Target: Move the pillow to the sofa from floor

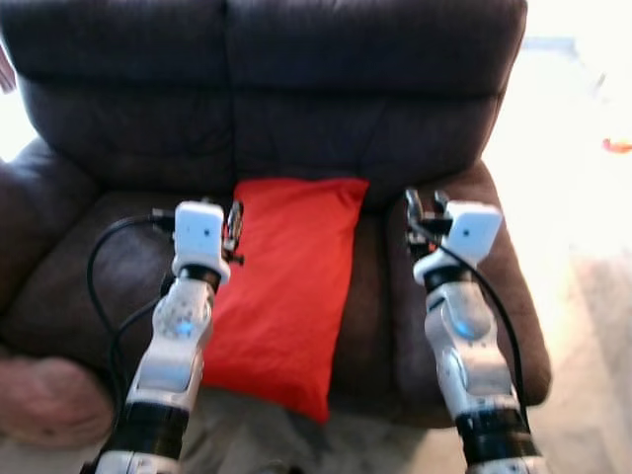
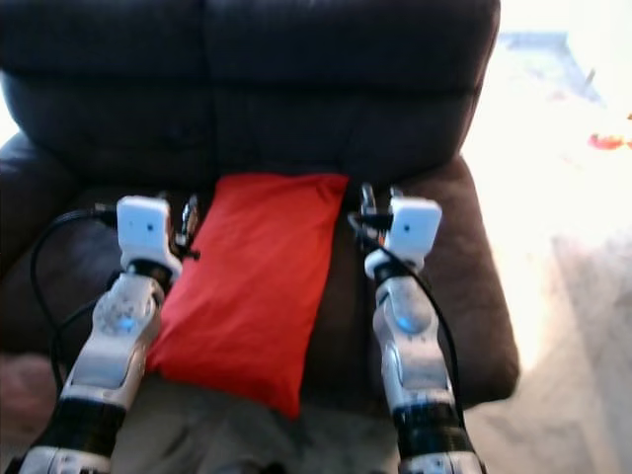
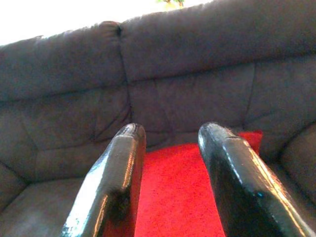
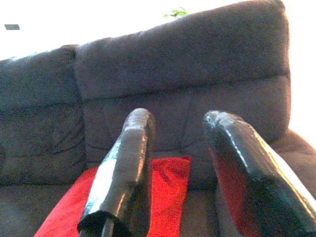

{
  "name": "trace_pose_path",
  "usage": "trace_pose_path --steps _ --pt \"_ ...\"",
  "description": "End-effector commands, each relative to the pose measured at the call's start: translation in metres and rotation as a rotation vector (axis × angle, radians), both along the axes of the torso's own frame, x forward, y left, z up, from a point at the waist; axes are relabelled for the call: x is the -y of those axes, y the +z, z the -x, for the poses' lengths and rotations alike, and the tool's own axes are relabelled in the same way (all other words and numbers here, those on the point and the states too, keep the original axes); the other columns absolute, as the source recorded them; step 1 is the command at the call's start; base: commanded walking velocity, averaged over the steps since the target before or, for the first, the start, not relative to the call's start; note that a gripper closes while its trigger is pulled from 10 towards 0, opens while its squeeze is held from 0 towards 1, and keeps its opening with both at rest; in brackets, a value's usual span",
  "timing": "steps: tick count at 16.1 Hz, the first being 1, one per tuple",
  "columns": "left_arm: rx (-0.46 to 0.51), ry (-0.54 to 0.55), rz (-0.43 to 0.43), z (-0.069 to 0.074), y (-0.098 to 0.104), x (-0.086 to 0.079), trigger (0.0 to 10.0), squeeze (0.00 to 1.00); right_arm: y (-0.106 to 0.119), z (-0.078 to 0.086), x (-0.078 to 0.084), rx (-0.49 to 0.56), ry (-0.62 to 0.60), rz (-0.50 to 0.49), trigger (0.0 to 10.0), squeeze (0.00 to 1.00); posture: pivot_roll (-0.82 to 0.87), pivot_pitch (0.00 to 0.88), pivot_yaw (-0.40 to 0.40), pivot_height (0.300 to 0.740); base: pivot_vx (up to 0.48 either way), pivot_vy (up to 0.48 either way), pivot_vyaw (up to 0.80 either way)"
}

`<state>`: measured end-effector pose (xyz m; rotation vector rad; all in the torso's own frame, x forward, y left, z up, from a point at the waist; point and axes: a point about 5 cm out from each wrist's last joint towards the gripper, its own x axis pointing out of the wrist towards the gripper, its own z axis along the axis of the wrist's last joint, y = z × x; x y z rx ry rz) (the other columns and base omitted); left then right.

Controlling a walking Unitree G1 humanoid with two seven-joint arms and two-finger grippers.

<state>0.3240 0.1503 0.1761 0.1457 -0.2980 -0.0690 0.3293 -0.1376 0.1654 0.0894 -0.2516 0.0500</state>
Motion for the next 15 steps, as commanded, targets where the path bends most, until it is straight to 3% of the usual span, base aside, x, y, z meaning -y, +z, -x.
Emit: trace_pose_path --steps 1,15 --pt "-0.015 -0.006 -0.007 0.0005 -0.0022 0.0016 10.0 0.0 -0.0027 0.0001 0.0051 -0.016 -0.02 -0.003 10.0 0.0 0.06 0.135 0.052 0.74 0.0 0.394 0.0" --pt "-0.025 -0.013 -0.012 -0.0018 -0.0004 0.0003 10.0 0.0 -0.0038 -0.0002 0.0053 -0.024 -0.033 0.001 10.0 0.0 0.07 0.13 0.064 0.74 0.0 0.393 0.0"
